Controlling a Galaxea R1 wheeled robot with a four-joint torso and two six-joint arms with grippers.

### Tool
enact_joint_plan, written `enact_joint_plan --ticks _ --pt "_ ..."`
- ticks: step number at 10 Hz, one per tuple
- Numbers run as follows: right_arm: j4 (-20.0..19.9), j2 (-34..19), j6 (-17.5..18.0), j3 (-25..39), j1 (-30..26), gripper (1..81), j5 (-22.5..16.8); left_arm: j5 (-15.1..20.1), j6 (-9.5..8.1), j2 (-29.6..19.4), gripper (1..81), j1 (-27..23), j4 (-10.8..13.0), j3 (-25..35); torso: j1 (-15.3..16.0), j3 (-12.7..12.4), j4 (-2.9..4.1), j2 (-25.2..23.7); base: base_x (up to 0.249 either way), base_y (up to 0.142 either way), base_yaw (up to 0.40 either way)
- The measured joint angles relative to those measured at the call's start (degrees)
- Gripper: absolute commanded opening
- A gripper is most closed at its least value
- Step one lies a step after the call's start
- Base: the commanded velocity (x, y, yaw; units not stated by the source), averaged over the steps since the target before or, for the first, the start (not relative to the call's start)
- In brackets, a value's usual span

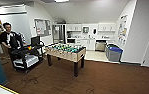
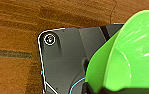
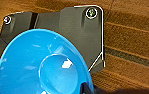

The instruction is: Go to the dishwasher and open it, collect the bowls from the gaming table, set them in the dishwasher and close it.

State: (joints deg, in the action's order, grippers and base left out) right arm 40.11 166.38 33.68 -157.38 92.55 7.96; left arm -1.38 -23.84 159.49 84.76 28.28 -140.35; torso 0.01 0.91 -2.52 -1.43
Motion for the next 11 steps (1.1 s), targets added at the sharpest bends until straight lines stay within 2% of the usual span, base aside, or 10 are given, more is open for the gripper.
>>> enact_joint_plan --ticks 5,11 --pt "0.02 0.11 0.0 -0.17 0.34 1.0 0.02 -0.11 0.0 -0.32 1.0 0.24 0.0 0.0 -0.01 0.0 0.0 0.0 0.0 0.0 -0.348" --pt "0.16 -0.11 -0.01 -0.28 -0.05 1.0 0.0 -0.35 -0.13 -0.61 1.0 0.68 -0.06 0.5 -0.01 0.0 0.0 0.0 0.0 0.0 -0.037"
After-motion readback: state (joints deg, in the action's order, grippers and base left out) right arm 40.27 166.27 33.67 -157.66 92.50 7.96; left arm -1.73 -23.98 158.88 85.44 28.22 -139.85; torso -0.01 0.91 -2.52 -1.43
